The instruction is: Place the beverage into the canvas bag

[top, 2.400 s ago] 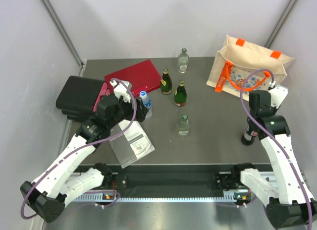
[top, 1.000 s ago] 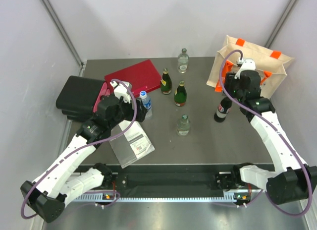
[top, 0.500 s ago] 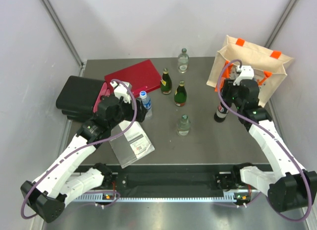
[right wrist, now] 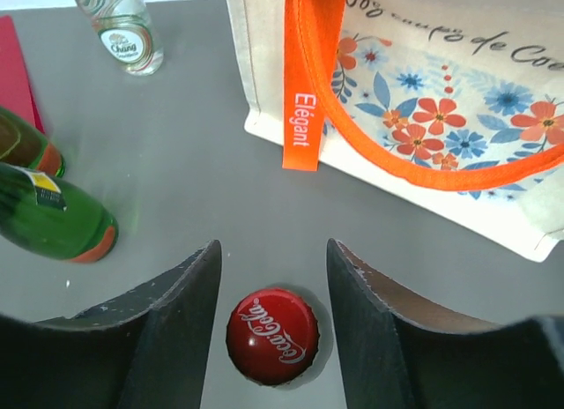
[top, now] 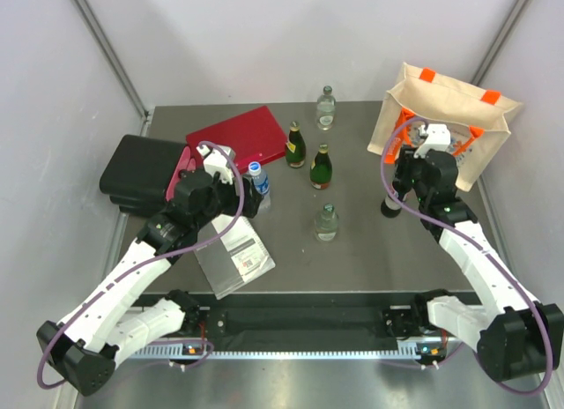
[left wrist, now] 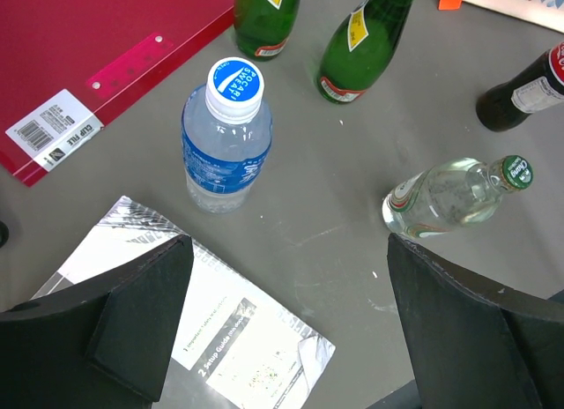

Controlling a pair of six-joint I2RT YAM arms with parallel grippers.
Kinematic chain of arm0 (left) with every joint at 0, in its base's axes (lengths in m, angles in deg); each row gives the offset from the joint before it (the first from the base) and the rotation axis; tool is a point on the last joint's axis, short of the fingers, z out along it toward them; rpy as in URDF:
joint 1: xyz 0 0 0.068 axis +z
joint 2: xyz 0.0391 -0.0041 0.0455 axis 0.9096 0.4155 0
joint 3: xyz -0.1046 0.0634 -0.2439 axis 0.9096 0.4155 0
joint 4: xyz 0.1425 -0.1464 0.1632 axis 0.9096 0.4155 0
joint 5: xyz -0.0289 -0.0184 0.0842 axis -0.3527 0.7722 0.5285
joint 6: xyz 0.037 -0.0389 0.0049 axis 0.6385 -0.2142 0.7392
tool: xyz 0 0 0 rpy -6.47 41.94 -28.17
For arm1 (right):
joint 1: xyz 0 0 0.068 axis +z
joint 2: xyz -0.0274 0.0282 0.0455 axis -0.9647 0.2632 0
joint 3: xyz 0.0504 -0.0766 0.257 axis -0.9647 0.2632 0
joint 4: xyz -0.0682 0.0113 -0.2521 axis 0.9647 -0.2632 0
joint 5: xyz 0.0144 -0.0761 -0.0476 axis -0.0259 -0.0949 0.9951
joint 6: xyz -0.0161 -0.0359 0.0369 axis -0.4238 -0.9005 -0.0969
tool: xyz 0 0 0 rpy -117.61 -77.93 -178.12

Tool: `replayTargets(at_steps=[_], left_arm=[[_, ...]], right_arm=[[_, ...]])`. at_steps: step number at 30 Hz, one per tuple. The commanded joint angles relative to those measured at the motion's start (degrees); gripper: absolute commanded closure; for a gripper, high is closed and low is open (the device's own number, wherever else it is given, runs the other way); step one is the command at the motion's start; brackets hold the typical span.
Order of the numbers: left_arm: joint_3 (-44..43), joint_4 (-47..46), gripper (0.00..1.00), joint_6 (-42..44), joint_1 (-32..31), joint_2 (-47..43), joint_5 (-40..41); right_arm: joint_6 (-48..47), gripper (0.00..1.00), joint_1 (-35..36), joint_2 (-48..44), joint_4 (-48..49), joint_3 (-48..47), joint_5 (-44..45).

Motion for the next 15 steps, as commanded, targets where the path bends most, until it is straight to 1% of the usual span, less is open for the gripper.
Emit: replayTargets(at_steps=[1, 4, 8, 15], left_arm=[[0.14, -3.43, 0.05, 0.8, -0.31, 0.15, 0.29], [0.14, -3.34, 0.05, 0.8, -0.4, -0.02, 0.12], [0.14, -3.34, 0.05, 0.89, -0.49, -0.38, 0.2], [0.23, -3.34, 0.05, 0.89, -0.58, -0.82, 0.38]], right_arm=[[-1.12, 0.5, 0.57, -0.65, 3.67, -0.17, 2.02], [-1.3, 0.52, 0.66, -0.47, 2.61, -0.97, 2.81], [-1.12, 0.48, 0.66, 0.05, -0.72, -1.23, 3.17], [-1.12, 0.5, 0.66, -0.47, 0.5, 0.44, 2.99]])
